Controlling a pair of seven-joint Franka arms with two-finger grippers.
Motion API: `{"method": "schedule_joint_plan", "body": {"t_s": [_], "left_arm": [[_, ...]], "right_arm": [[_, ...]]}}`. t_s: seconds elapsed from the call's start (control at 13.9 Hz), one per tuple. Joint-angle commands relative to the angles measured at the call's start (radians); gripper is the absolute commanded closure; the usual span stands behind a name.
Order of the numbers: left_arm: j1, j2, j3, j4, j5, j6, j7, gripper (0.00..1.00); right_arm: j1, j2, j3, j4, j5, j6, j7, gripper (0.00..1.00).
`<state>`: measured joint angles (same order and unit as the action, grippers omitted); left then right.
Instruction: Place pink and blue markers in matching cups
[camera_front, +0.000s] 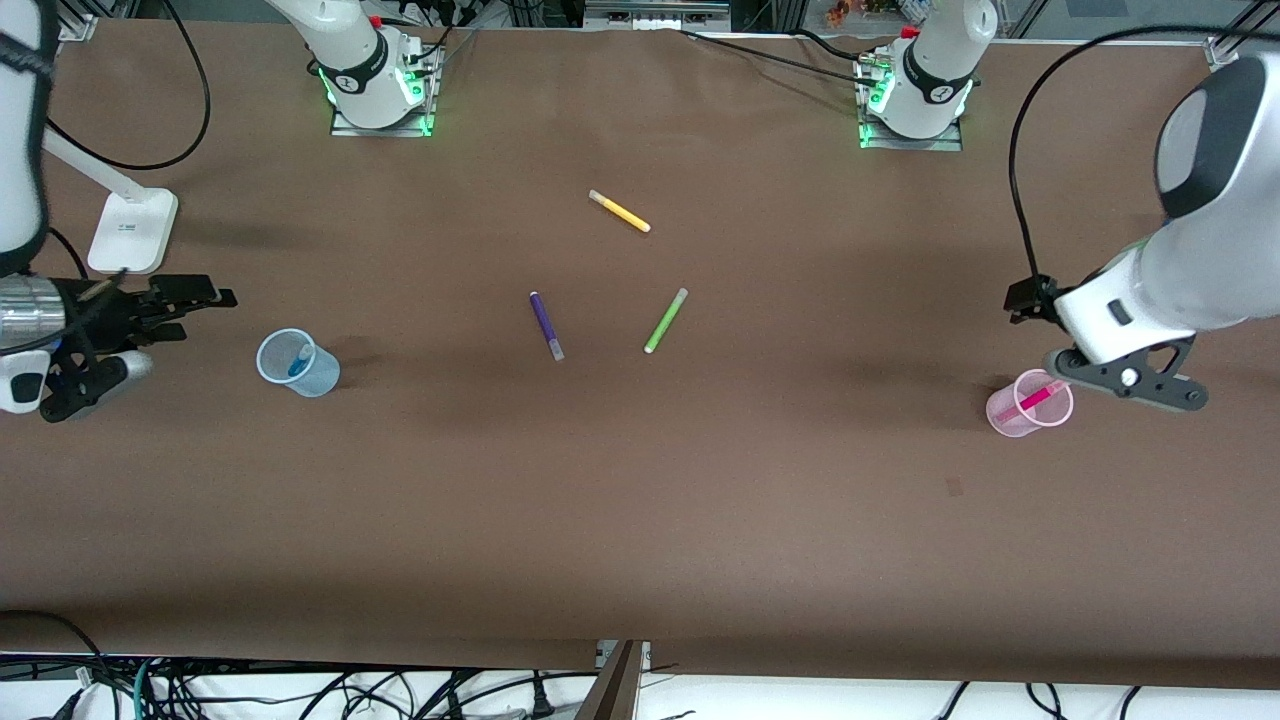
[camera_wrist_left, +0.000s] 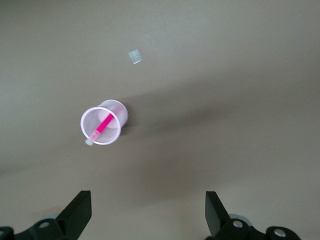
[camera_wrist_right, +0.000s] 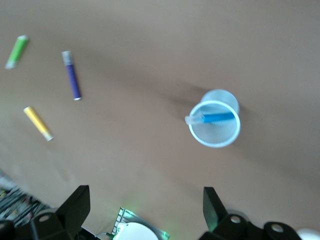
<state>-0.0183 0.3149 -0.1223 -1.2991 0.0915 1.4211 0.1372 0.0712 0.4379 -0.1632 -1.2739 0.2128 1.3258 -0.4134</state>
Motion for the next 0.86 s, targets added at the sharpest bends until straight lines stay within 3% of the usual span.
{"method": "schedule_joint_plan", "body": {"t_s": [0.0, 0.14, 0.22, 0.79], "left_arm": [[-0.054, -0.159, 0.095, -0.188, -0.064, 0.091, -0.002, 0.0], [-0.039, -0.259, 0.093, -0.331, -0.075, 0.195, -0.001, 0.0], [-0.017, -0.293, 0.093, -0.376, -0.1, 0.225, 0.002, 0.0], [0.017, -0.306, 0.092, -0.378, -0.142, 0.219, 0.045, 0.0]], "right_arm": [[0.022, -0.077, 0.071, -0.015, -0.114, -0.031, 0.257, 0.0], [0.021, -0.137, 0.135, -0.056, -0.199, -0.042, 0.399, 0.0], [0.019, -0.181, 0.139, -0.091, -0.204, -0.033, 0.416, 0.0], [0.007, -0.482, 0.14, -0.337, -0.262, 0.024, 0.406, 0.0]]}}
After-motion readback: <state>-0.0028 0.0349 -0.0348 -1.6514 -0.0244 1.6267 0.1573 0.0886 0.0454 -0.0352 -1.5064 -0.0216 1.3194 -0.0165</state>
